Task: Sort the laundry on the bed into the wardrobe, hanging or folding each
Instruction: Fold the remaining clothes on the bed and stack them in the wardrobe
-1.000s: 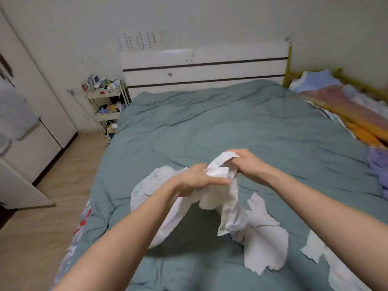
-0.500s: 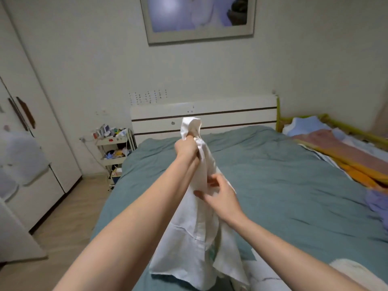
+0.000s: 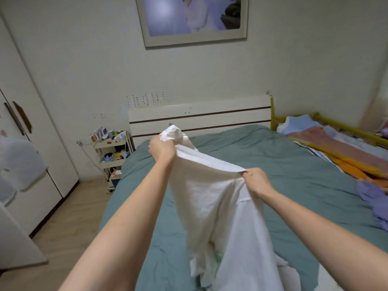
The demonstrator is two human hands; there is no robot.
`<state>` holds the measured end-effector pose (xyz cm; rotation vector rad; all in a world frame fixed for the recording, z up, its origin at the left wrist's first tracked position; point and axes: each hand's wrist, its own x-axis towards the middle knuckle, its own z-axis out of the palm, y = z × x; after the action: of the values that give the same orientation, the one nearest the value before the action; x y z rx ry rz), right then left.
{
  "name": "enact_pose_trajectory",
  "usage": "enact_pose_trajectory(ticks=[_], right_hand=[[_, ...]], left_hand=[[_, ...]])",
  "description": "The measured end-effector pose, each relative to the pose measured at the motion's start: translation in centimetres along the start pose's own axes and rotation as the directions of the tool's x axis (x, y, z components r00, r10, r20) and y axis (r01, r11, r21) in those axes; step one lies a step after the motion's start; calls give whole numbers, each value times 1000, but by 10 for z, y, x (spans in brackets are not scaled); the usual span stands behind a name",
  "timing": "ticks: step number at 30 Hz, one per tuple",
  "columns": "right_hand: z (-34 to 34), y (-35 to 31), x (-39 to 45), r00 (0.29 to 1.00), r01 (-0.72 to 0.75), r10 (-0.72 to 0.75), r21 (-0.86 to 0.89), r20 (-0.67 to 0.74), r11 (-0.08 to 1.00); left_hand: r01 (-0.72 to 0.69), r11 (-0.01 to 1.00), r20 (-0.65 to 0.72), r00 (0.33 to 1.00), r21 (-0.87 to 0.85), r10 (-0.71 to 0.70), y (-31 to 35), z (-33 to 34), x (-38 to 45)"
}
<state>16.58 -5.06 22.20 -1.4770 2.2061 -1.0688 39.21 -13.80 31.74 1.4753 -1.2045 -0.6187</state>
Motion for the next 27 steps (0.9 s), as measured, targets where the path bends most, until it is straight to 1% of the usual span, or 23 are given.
enact_pose_trajectory(ticks=[1, 2, 3, 4, 5, 6, 7, 8, 9, 10, 12, 13, 14, 15, 16, 17, 18, 19, 20, 22, 24, 25, 27], right_hand=[[-9, 1, 1, 999, 50, -50, -31, 0, 998], [-18, 3, -1, 993, 96, -94, -24, 71, 995], [-28, 3, -6, 969, 132, -125, -20, 212, 991], [-35, 6, -11, 906, 150, -119, -45, 406, 988], [-40, 9, -16, 799, 160, -59, -118, 599, 980], [-43, 14, -19, 682, 160, 51, -217, 729, 963], [-43, 22, -20, 580, 185, 176, -339, 795, 923], [-38, 30, -18, 514, 253, 280, -456, 811, 853], [-29, 39, -14, 477, 343, 368, -555, 798, 758], [-18, 50, -8, 458, 420, 443, -627, 771, 656], [8, 71, 12, 429, 507, 558, -700, 710, 502], [22, 81, 25, 424, 515, 606, -729, 673, 450], [33, 89, 42, 420, 519, 650, -755, 633, 400], [39, 94, 62, 407, 528, 684, -767, 605, 365], [44, 94, 84, 469, 524, 646, -779, 602, 345], [45, 90, 108, 561, 528, 544, -776, 624, 346], [43, 82, 137, 694, 497, 397, -799, 600, 339], [40, 72, 167, 800, 450, 246, -818, 548, 358], [34, 58, 196, 872, 376, 145, -829, 468, 414], [22, 29, 247, 949, 291, -26, -841, 314, 456], [9, -1, 288, 965, 240, -208, -848, 157, 473], [0, -16, 305, 962, 206, -259, -857, 88, 473], [-20, -46, 331, 955, 133, -293, -811, -50, 570]], left_hand=[[-65, 989, 67, 996, 133, 57, -14, -2, -1], [-146, 941, 170, 981, 305, 97, -25, -6, -4], [-227, 833, 300, 951, 504, 78, -37, -12, -5], [-304, 676, 429, 903, 671, -19, -45, -18, -6], [-357, 527, 523, 828, 771, -203, -56, -24, -5], [-389, 428, 560, 715, 816, -418, -67, -28, -6], [-421, 371, 560, 588, 828, -584, -80, -30, -7], [-451, 352, 556, 482, 820, -678, -96, -29, -8], [-468, 364, 561, 401, 805, -724, -114, -24, -11], [-456, 383, 558, 352, 803, -752, -132, -17, -14], [-382, 417, 536, 292, 825, -792, -169, 5, -22], [-335, 439, 534, 291, 834, -794, -185, 19, -22], [-269, 476, 545, 334, 837, -770, -199, 34, -20], [-142, 541, 543, 439, 829, -716, -209, 50, -13], [35, 636, 503, 579, 771, -641, -217, 67, 2], [201, 738, 416, 717, 644, -558, -220, 85, 20], [309, 813, 326, 801, 494, -502, -217, 102, 43], [364, 859, 271, 840, 359, -470, -211, 116, 70], [392, 886, 237, 863, 247, -447, -198, 129, 95], [406, 912, 179, 894, 61, -411, -165, 146, 148], [378, 922, 124, 922, -89, -366, -122, 151, 199], [345, 926, 85, 938, -154, -336, -92, 149, 217], [273, 924, 61, 962, -268, -266, -43, 141, 246]])
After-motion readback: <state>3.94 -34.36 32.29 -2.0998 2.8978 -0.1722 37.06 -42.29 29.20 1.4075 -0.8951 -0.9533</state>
